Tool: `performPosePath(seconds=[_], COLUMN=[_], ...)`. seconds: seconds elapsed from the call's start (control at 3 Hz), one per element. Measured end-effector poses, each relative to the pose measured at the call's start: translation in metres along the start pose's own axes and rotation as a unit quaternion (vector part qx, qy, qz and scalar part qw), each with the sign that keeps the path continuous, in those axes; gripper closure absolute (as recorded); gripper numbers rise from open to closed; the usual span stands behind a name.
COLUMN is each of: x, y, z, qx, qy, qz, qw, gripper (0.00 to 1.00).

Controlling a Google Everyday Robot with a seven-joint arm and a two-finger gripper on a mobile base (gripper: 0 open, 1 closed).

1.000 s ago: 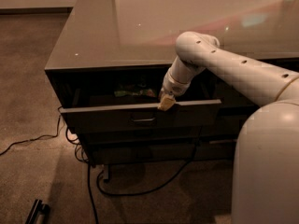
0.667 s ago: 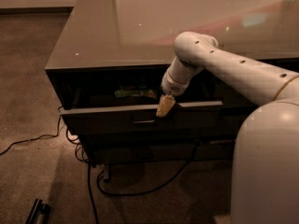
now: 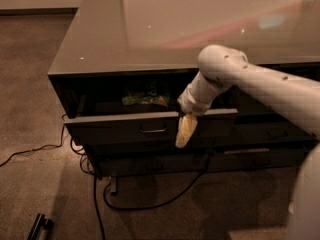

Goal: Open top drawer

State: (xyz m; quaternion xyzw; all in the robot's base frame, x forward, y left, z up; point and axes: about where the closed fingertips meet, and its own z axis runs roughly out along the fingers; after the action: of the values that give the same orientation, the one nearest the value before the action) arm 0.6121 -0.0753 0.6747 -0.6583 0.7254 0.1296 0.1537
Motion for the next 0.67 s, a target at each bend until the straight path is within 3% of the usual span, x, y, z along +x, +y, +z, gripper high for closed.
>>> performPosePath(seconds=[0.33,0.67], x=[0.0213,0.0234], y=[0.0451,0.0506], z=[0.0102,0.0124], qx=[-0.029,-0.035], qy=[-0.010,-0.013], qz=[0.019,0.021], qw=[0.9994,0.9991], gripper=[0.00,0.18])
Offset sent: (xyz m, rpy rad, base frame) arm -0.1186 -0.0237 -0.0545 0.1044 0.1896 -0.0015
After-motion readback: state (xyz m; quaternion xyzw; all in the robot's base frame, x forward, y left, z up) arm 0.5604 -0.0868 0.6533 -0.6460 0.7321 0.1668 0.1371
